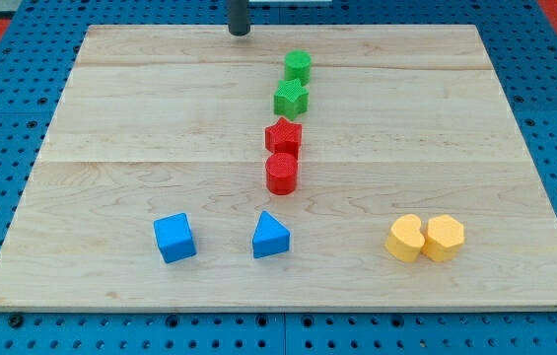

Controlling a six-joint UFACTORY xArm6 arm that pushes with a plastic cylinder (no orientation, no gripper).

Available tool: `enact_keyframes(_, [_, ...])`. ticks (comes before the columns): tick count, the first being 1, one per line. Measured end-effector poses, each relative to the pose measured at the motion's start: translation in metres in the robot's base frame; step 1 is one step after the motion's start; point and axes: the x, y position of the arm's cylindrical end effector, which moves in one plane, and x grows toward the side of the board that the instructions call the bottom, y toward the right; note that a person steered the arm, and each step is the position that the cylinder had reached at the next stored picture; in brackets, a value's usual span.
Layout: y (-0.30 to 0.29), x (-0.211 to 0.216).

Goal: Move red circle to the left of green star

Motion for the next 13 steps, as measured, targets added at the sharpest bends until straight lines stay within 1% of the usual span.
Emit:
enact_keyframes(1, [0.030, 0.004])
enact_keyframes(2, [0.126, 0.020])
enact_keyframes(3, [0.190, 0.070])
enact_keyframes(4, [0.207, 0.184])
enact_keyframes(5, [0.180, 0.227])
enact_keyframes(6, [0.180, 0.274])
enact_keyframes(7, [0.149, 0.297])
enact_keyframes(8, [0.122, 0.297])
enact_keyframes(10, [0.024, 0.244])
enact_keyframes(11, [-0.005, 0.253])
enact_keyframes(12, [-0.007, 0.294])
enact_keyframes(13, [-0.036, 0.265])
